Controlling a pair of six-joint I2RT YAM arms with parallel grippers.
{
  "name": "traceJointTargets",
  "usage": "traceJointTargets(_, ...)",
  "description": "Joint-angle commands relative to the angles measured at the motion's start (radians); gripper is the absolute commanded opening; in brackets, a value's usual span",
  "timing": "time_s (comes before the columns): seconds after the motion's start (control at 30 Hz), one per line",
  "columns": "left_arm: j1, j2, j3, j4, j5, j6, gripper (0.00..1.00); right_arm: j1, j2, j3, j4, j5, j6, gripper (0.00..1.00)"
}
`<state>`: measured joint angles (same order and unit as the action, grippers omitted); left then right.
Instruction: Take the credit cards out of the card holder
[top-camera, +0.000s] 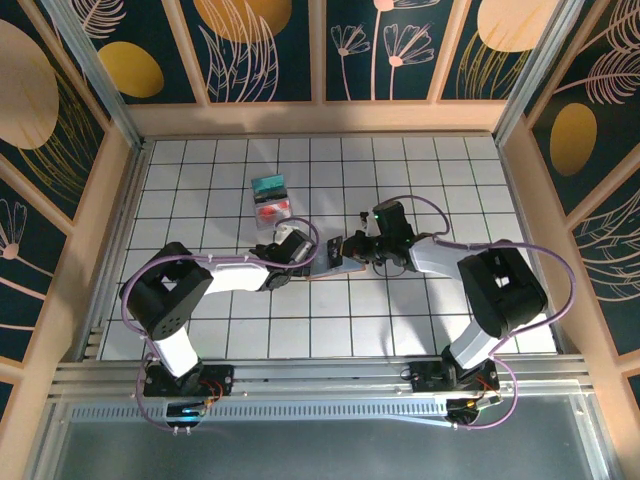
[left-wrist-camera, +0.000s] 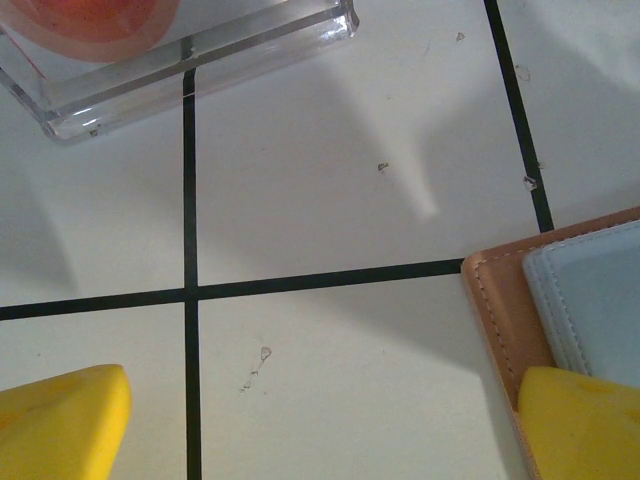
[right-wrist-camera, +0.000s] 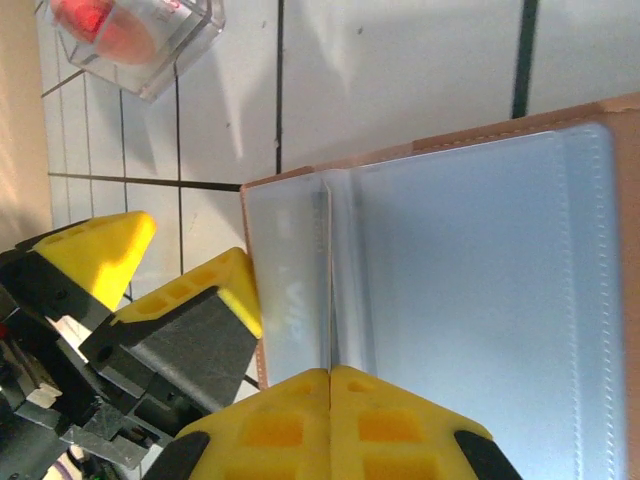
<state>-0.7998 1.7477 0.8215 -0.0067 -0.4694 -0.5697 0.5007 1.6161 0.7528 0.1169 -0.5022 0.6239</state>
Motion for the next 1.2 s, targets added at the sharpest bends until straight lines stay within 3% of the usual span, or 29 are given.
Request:
traceJointTargets(0.0, -0.005, -0.027, 0.013, -0.072, 0.031, 0.015, 0.99, -0.012, -0.053, 0.029, -0.058, 0.064, -0.046, 0.0)
traceJointTargets(0.23, -0.005, -0.132, 0.044, -0.071, 0.05, -0.004, 0.99, -0.024, -0.142, 0.015, -0.069, 0.106, -0.074, 0.0)
traceJointTargets(0.43, 0.014, -0.242, 0.068, 0.002, 0.137, -0.018, 0.99, -0.036, -0.242, -0.004, -0.044, 0.141, -0.084, 0.0)
traceJointTargets(0.67, 0.148, -0.317, -0.007, 0.293, 0.47, -0.088, 0.99, -0.069, -0.355, -0.052, 0.082, 0.103, -0.046, 0.0)
traceJointTargets(1.17, 0.184, -0.285, 0.011, 0.518, 0.931, -0.102, 0.89, -0.127, -0.383, -0.107, 0.394, -0.253, 0.107, 0.0)
